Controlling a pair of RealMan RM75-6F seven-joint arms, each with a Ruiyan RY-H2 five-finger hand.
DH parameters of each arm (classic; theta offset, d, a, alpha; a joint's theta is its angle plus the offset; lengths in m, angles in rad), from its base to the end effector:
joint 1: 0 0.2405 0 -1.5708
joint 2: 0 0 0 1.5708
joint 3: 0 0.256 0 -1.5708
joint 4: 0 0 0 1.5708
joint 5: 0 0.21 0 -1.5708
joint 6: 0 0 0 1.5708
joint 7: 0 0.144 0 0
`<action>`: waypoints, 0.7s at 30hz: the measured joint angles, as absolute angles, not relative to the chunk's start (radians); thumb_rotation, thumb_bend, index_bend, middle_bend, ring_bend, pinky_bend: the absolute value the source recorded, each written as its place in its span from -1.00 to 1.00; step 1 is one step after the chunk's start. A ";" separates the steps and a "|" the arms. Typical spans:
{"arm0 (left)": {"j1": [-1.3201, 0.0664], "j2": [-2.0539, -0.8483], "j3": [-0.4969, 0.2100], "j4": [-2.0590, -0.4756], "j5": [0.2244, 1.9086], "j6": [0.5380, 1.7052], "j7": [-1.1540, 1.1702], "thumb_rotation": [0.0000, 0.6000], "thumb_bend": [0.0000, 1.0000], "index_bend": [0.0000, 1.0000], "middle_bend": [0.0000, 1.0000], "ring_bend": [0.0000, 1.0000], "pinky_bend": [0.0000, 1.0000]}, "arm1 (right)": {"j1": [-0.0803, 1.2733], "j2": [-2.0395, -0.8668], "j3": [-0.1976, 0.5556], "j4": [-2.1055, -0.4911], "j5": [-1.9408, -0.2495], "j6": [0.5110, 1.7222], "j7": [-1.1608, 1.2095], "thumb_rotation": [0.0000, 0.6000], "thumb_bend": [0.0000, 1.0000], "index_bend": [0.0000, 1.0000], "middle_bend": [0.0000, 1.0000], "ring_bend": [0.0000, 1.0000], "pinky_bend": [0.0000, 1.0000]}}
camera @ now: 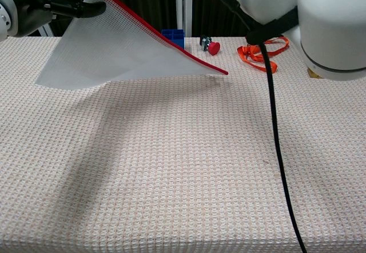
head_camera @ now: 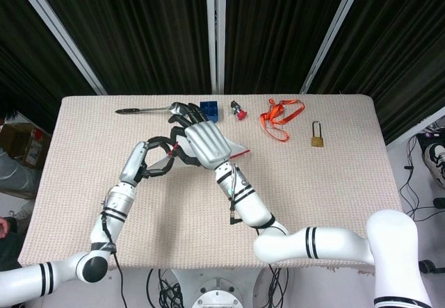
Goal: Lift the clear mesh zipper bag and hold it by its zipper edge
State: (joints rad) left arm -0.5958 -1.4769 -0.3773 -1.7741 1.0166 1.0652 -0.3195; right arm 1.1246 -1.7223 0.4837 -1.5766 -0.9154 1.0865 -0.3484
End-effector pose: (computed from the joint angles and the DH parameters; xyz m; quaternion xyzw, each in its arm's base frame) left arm -0.1203 0.3298 0.0386 -0.4304 -0.6514 -0.5796 0.2335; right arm 0.0684 -0.3634 -0.0060 0.6571 -0.3905 0.5770 0.2876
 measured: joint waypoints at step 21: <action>-0.528 -1.487 -0.367 -1.765 1.147 1.071 -0.589 1.00 0.02 0.36 -0.29 -0.59 -0.56 | 1.032 -1.768 0.420 -1.519 -1.036 1.128 -0.173 1.00 0.26 0.61 -0.53 -1.00 -1.00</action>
